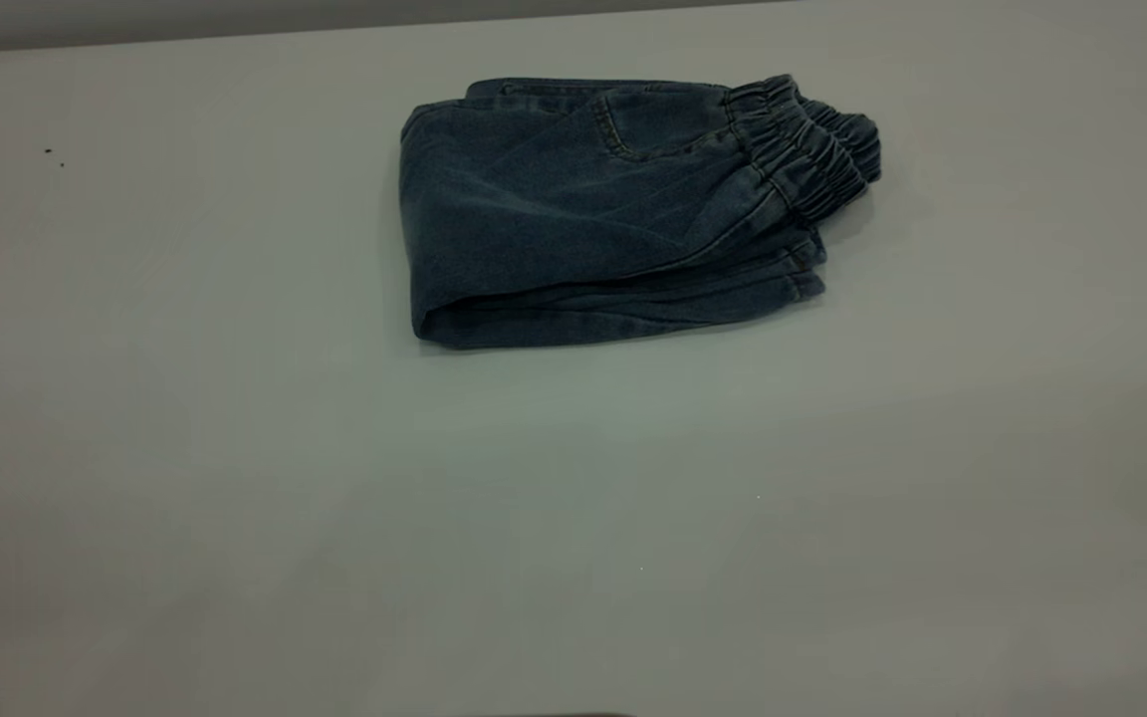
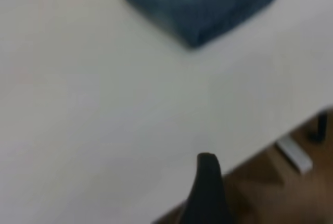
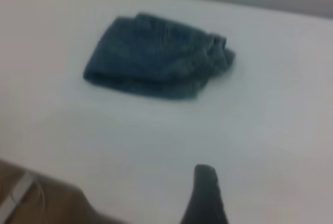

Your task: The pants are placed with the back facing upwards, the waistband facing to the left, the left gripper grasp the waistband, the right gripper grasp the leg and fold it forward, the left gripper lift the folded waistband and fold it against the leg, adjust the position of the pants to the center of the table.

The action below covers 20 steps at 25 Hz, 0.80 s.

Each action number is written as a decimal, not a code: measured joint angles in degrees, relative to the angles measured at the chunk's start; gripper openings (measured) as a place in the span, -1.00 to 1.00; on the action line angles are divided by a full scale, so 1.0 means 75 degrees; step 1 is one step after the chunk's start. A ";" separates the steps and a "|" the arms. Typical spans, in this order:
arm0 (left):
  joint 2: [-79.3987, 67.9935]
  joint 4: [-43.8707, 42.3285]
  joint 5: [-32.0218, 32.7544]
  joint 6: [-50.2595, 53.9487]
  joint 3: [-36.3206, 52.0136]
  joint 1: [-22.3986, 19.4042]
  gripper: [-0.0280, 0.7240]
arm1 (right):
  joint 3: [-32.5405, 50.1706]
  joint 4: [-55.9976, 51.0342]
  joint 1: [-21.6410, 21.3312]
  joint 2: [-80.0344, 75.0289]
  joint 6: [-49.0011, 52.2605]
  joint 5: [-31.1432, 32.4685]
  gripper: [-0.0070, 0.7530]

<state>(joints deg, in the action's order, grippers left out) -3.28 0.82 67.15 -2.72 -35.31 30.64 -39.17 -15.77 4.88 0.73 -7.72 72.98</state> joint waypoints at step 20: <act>-0.0038 0.0007 -0.0291 -0.0214 0.0939 0.0000 0.50 | 0.1593 0.0014 0.0000 -0.0007 -0.0508 -0.0908 0.27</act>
<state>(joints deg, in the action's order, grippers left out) -3.57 0.87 64.97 -4.33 -28.26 30.64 -27.22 -15.67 4.88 0.68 -11.52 66.16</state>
